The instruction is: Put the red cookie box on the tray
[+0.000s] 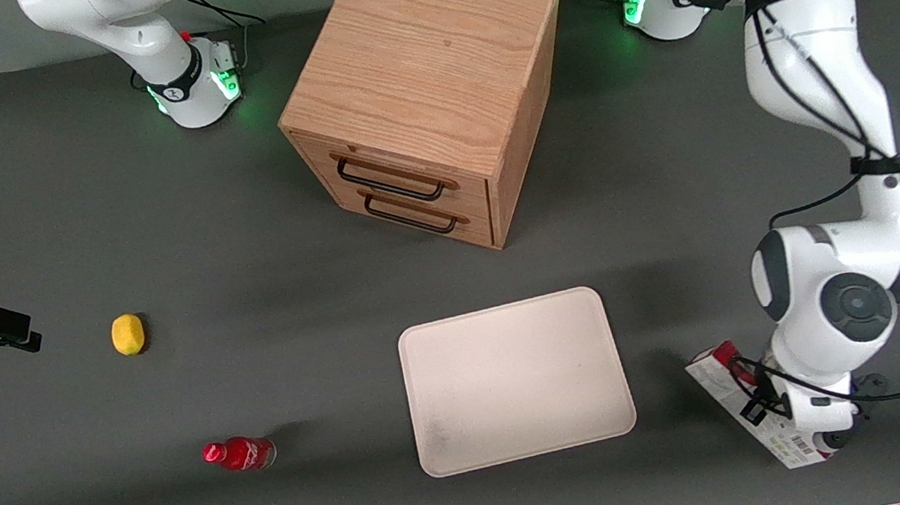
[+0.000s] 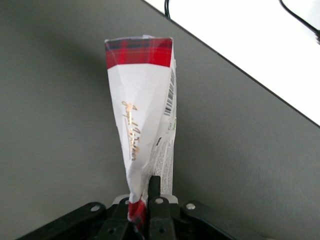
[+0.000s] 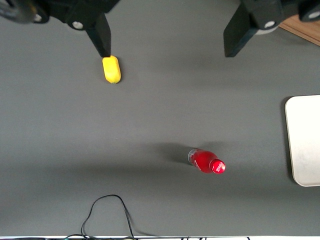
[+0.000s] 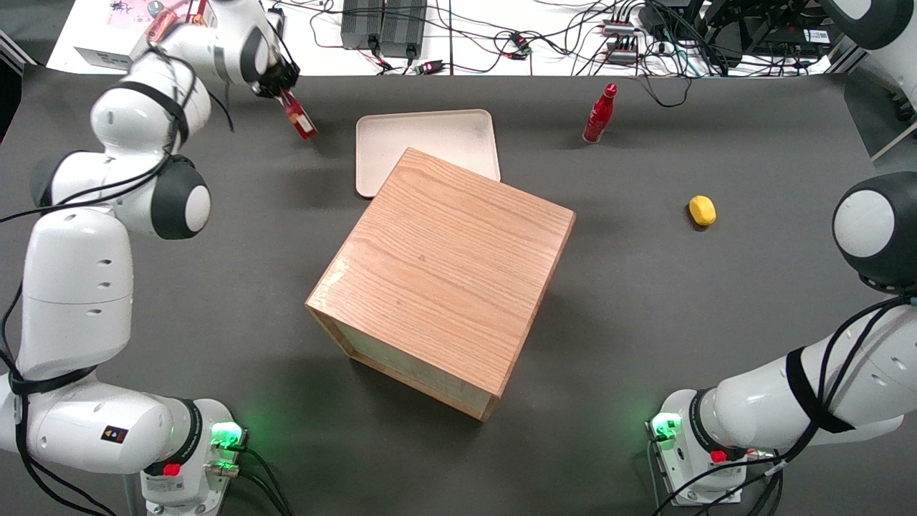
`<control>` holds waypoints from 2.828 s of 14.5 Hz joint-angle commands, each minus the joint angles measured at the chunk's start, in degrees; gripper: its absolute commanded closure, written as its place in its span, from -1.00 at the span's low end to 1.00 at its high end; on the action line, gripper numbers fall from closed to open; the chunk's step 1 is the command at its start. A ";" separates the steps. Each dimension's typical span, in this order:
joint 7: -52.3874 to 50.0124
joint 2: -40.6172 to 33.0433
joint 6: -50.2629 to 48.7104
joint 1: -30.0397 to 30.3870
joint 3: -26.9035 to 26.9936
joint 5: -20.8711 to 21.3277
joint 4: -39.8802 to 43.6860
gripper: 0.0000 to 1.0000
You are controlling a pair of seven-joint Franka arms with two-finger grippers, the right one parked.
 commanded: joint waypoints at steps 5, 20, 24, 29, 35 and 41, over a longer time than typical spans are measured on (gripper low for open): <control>11.66 -10.60 -22.91 -3.09 -0.53 -0.14 5.08 1.00; 5.70 -4.91 -1.14 -9.60 -16.36 20.85 -8.54 1.00; 2.96 -2.79 -0.42 -9.61 -16.36 21.13 -8.63 1.00; -0.29 -1.21 2.38 -9.61 -16.01 21.13 -8.81 1.00; -0.29 -1.64 8.53 -9.52 -15.74 20.87 -11.70 -1.00; 4.17 -15.49 5.03 -5.48 -15.92 19.91 -20.37 -1.00</control>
